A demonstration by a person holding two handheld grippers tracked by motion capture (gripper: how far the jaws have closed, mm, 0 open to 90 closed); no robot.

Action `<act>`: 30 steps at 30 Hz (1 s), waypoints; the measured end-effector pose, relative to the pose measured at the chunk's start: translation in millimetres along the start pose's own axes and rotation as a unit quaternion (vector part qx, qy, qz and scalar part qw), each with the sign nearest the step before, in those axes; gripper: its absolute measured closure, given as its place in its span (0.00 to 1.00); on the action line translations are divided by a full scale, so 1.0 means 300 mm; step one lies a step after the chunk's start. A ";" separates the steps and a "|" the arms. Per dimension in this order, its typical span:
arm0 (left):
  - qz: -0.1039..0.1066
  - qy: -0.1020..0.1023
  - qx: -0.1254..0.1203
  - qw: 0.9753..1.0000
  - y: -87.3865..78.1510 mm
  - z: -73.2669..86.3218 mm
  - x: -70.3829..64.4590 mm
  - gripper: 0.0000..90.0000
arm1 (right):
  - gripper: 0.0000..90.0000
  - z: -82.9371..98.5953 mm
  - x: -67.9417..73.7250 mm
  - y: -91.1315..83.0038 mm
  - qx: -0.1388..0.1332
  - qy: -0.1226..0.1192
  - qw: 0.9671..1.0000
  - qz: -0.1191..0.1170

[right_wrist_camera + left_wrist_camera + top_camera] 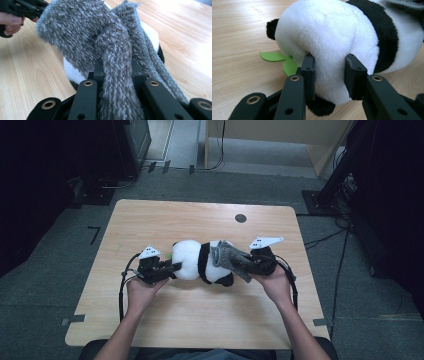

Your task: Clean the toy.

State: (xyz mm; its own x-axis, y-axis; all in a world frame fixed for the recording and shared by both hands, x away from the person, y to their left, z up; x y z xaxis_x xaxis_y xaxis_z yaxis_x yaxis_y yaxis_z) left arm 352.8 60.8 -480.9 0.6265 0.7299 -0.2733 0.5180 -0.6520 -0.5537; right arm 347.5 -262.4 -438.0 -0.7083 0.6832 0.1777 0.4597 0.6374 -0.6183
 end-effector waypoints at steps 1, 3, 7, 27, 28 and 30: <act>0.000 0.000 0.000 1.000 0.000 0.000 0.000 0.73 | 0.83 0.008 -0.006 -0.002 -0.002 0.001 1.000 0.001; 0.001 -0.001 -0.001 1.000 0.000 0.000 0.001 0.73 | 0.83 0.020 -0.016 -0.004 -0.002 0.005 1.000 0.005; 0.002 -0.001 -0.003 1.000 0.002 0.000 0.003 0.73 | 0.83 0.037 -0.029 -0.009 0.001 0.014 1.000 0.011; -0.003 0.001 -0.005 1.000 -0.002 -0.001 -0.004 0.73 | 0.84 -0.176 0.145 0.046 -0.039 -0.040 0.998 -0.035; -0.004 0.001 -0.006 1.000 -0.002 0.000 -0.004 0.73 | 0.84 -0.195 0.152 0.064 -0.036 -0.044 0.998 -0.035; -0.004 0.001 -0.006 1.000 -0.003 0.000 -0.005 0.73 | 0.84 -0.231 0.171 0.106 -0.035 -0.051 0.998 -0.034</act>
State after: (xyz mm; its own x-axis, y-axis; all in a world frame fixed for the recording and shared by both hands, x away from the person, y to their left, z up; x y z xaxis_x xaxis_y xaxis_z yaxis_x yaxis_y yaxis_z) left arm 351.5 60.3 -480.0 0.6234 0.7348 -0.2671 0.5303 -0.6485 -0.5462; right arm 362.9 -182.4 -395.5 -0.7886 0.5995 0.1368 0.4417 0.7070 -0.5523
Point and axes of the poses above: each handheld gripper's, and its own axes: y roughly forward along the jaws, z roughly out of its underside, x roughly to its left, the point moved 3 cm from there along y, roughly forward along the jaws, and after that the axes turned 2 degrees about y, right-handed, at the moved point
